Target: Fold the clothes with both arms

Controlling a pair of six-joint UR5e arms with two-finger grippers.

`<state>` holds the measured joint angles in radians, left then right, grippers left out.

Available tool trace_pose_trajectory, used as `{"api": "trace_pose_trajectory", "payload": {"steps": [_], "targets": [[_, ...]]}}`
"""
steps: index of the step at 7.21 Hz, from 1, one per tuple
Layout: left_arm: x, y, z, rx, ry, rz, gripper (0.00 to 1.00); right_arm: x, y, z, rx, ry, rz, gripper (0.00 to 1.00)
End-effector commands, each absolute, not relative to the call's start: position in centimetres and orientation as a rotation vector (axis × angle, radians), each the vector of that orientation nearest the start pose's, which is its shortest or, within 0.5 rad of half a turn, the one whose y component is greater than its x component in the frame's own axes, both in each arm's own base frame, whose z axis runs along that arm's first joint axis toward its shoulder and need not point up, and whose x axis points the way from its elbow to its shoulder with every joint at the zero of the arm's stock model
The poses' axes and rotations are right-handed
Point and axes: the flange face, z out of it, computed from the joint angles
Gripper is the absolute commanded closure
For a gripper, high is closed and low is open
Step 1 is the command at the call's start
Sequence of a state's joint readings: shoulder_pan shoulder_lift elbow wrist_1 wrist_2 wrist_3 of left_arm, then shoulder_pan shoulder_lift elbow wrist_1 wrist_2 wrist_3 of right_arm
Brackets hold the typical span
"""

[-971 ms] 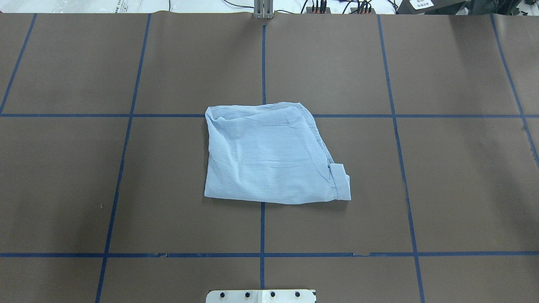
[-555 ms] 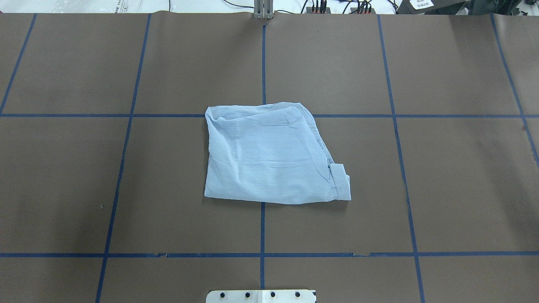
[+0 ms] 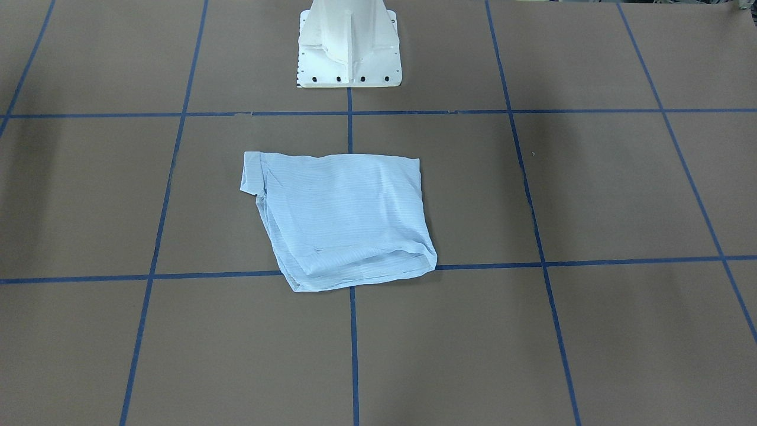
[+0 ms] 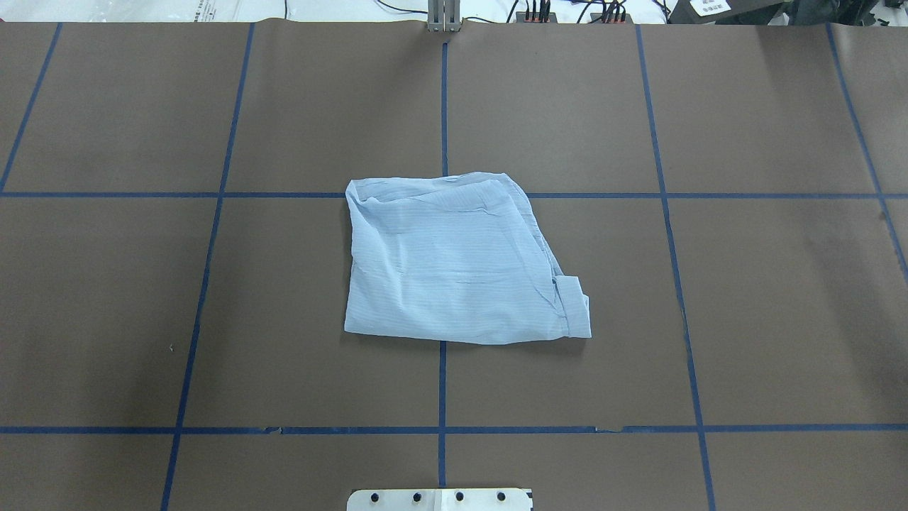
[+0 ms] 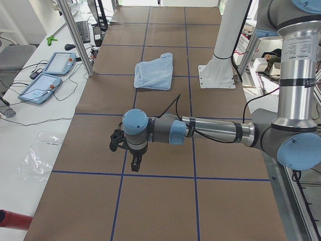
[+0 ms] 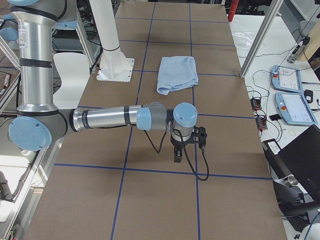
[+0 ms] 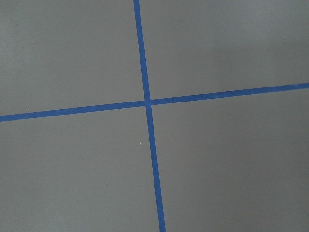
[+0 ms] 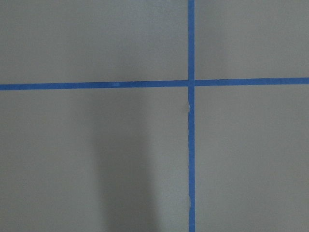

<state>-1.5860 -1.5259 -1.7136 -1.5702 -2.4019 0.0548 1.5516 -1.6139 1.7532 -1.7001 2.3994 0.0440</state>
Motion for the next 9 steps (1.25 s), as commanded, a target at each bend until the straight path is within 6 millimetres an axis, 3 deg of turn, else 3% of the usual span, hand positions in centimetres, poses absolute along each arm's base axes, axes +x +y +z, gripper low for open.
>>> {"api": "trace_pose_trajectory", "payload": {"steps": [1,9], "targets": [[-6.7,-47.6,60.8,0.117,0.820,0.079,0.00,5.1,-47.0,60.0,-0.021,-0.828,0.026,0.00],[-7.2,-47.4,61.6,0.111,0.757,0.074,0.00,5.4,-45.8,61.7,-0.048,-0.786,0.040,0.00]]}}
